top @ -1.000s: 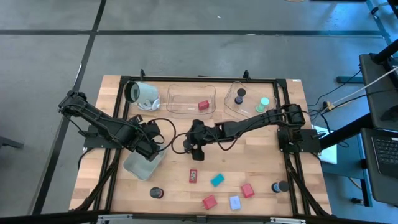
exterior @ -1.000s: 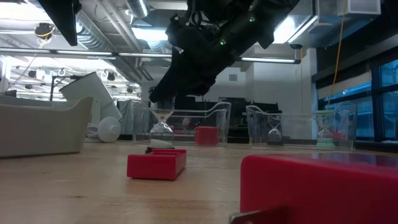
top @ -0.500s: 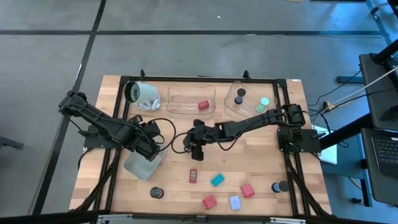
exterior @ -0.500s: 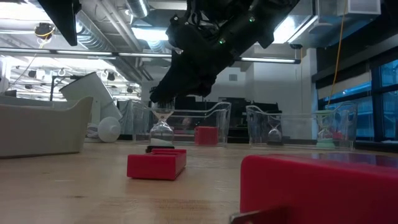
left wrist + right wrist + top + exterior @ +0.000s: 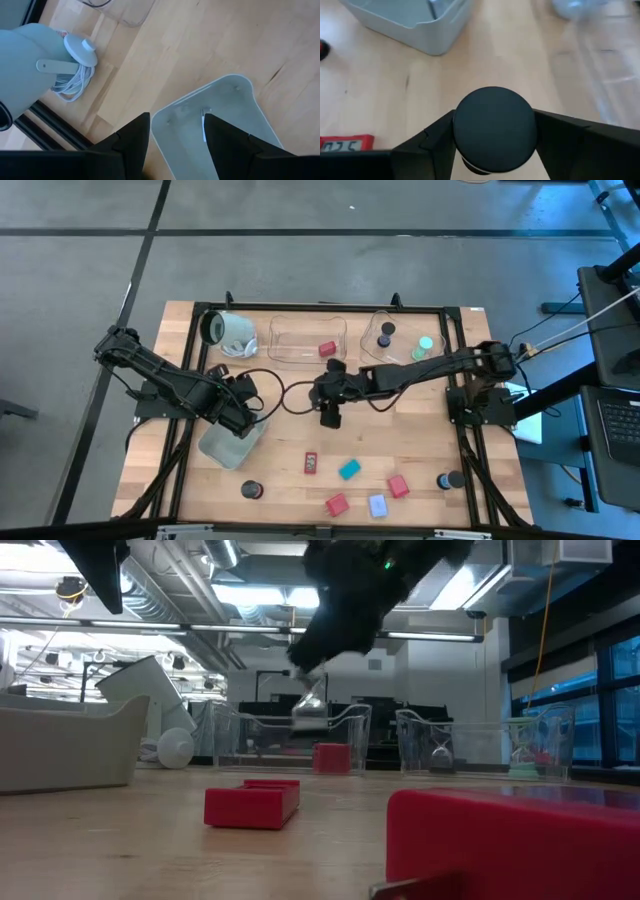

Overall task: Pick & Place Office items
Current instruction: Put the white hourglass into the right transparent bin

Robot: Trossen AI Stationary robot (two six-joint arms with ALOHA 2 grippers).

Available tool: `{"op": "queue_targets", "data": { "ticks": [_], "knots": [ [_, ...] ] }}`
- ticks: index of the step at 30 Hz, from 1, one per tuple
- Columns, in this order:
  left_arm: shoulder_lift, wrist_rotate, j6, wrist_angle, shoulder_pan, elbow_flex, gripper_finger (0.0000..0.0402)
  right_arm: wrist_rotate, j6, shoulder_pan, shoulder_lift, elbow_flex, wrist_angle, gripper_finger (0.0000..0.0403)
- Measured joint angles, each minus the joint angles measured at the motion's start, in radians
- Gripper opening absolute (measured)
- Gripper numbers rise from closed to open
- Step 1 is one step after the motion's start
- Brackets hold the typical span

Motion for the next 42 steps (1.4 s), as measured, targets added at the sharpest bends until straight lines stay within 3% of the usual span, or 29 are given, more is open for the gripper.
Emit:
{"op": "queue_targets", "data": {
  "ticks": [14, 23, 31, 42],
  "knots": [
    [0.0, -0.004, -0.002, 0.032, 0.0, 0.0, 0.0184, 0.234, 0.057, -0.035, -0.291, 0.0, -0.422, 0.0213],
    [0.0, -0.095, 0.0, 0.056, 0.0, 0.0, 0.0184, 0.361, 0.147, -0.116, -0.476, -0.005, -0.642, 0.0213],
    [0.0, -0.145, 0.0, 0.061, 0.0, 0.0, 0.0184, 0.361, 0.184, -0.304, -0.558, -0.245, -0.605, 0.0213],
    [0.0, -0.187, 0.0, 0.075, 0.0, 0.0, 0.0184, 0.28, 0.184, -0.485, -0.588, -0.529, -0.298, 0.0213]
  ]
}}
